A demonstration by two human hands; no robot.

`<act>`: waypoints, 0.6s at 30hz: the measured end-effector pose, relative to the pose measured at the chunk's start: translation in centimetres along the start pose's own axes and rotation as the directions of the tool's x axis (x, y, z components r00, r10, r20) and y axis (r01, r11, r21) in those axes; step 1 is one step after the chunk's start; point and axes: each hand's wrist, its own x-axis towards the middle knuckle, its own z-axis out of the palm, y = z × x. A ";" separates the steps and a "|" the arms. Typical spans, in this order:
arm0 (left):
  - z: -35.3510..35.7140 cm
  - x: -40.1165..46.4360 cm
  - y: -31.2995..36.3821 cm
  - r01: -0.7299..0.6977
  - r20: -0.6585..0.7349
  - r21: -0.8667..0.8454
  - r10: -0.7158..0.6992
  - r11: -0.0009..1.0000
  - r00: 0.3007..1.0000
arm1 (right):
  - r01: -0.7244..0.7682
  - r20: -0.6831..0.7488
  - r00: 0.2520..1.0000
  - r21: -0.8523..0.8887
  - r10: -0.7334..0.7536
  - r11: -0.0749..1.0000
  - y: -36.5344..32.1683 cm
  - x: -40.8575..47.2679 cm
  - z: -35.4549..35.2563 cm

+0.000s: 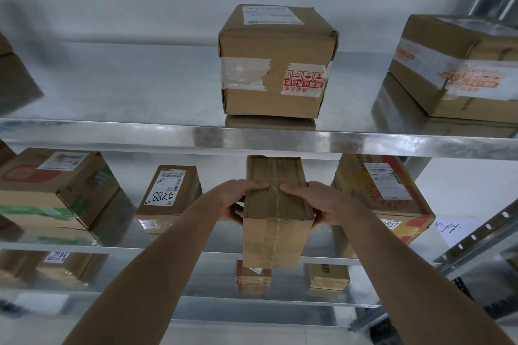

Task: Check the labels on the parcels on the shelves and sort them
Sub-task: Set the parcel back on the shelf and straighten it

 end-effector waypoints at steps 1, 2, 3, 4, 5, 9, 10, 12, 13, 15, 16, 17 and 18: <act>0.0 0.0 0.0 -0.002 0.000 -0.001 0.002 1.000 1.000 | 0.002 0.001 1.000 -0.003 -0.002 1.000 0.0 0.0 0.0; 0.0 0.0 -0.1 -0.005 0.000 -0.003 0.005 1.000 1.000 | 0.005 0.002 1.000 -0.004 -0.005 1.000 0.1 0.0 0.0; 0.0 0.0 -0.2 -0.007 0.000 -0.005 0.007 1.000 1.000 | 0.008 0.001 1.000 -0.001 -0.008 1.000 0.3 -0.1 0.0; 0.0 0.0 -0.3 -0.011 -0.002 -0.004 0.011 1.000 1.000 | 0.012 -0.001 1.000 0.007 -0.012 1.000 0.4 -0.1 0.0; 0.0 0.0 -0.5 -0.013 -0.002 -0.005 0.013 1.000 1.000 | 0.016 -0.005 1.000 0.019 -0.016 1.000 0.6 -0.1 0.0; 0.4 -0.2 -1.0 -0.030 -0.017 -0.042 0.030 0.999 0.999 | 0.018 -0.026 1.000 0.050 -0.017 0.999 1.0 0.0 0.1; 0.6 -0.3 -1.2 -0.035 -0.023 -0.056 0.034 0.998 0.999 | 0.015 -0.032 0.999 0.059 -0.013 0.998 1.2 0.1 0.1; 0.8 -0.4 -1.6 -0.043 -0.037 -0.091 0.039 0.995 0.999 | 0.008 -0.035 0.999 0.080 -0.005 0.997 1.4 0.3 -0.1; 0.9 -0.4 -1.7 -0.038 -0.041 -0.122 0.033 0.992 0.999 | 0.009 -0.037 0.999 0.087 -0.006 0.996 1.5 0.3 -0.2; 0.8 -0.2 -2.1 -0.035 -0.038 -0.216 0.027 0.976 0.999 | 0.008 -0.046 0.999 0.125 -0.003 0.992 1.7 0.6 -0.5; 0.7 -0.2 -2.2 -0.044 -0.044 -0.248 0.035 0.968 0.998 | 0.010 -0.048 0.999 0.154 -0.003 0.988 1.9 0.6 -0.7; 0.6 -0.1 -2.3 -0.062 -0.051 -0.270 0.050 0.961 0.997 | 0.016 -0.052 0.999 0.186 -0.007 0.982 2.0 0.7 -0.8; 0.6 0.1 -2.4 -0.084 -0.069 -0.274 0.068 0.958 0.995 | 0.023 -0.053 0.999 0.227 -0.011 0.974 2.1 0.6 -0.9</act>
